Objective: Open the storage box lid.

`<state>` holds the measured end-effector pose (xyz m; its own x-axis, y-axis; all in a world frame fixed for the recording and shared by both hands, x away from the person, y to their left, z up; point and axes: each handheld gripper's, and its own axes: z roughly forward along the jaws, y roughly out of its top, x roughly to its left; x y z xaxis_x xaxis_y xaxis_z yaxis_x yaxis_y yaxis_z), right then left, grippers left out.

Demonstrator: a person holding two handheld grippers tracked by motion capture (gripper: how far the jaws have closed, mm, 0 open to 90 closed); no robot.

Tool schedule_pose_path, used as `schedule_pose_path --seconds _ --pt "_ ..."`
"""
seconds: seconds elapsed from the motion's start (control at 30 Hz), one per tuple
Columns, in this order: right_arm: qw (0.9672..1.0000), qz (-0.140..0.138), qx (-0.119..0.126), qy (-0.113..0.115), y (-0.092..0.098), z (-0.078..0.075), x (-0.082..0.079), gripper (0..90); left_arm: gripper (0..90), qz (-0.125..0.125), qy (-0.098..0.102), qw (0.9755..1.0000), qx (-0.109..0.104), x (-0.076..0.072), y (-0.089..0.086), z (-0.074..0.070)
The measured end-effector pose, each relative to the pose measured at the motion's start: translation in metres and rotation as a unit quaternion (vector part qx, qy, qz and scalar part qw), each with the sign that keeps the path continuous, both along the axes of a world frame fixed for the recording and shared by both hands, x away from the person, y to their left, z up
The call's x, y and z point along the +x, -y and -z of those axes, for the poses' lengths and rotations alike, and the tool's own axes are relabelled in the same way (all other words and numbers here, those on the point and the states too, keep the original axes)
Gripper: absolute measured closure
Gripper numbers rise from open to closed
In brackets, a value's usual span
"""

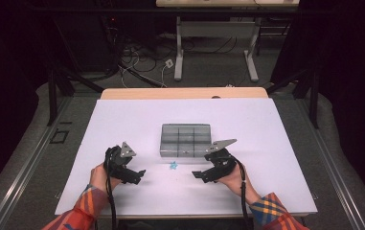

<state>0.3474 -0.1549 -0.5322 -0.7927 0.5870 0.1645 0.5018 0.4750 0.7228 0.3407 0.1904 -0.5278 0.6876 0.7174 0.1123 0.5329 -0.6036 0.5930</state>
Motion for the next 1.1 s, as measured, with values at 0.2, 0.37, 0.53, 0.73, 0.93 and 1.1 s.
schedule_pose_path --seconds 0.2,0.37,0.53,0.73,0.93,1.1 --pt "0.9995 0.016 0.007 0.025 -0.004 0.0 0.003 35.3 0.0 -0.004 0.005 1.0 -0.002 0.0 0.0 0.0" --pt "0.9994 0.023 -0.003 0.026 -0.011 0.004 0.008 52.8 0.0 0.003 -0.008 1.0 0.005 0.001 0.001 0.0" --pt "0.9993 0.024 -0.013 0.025 -0.017 0.007 0.014 67.2 0.0 -0.004 0.003 1.0 0.002 0.001 0.002 0.002" --pt "0.999 0.035 -0.011 0.028 -0.023 0.007 0.02 77.2 0.0 -0.001 0.001 1.0 0.003 0.001 0.003 0.002" --pt "0.9989 0.036 -0.019 0.022 -0.029 0.01 0.025 81.0 0.0 -0.002 0.001 1.0 0.002 0.001 0.003 0.002" --pt "0.9986 0.051 -0.008 0.014 -0.03 0.014 0.026 84.5 0.0 0.0 0.002 1.0 0.004 0.001 0.003 0.002"
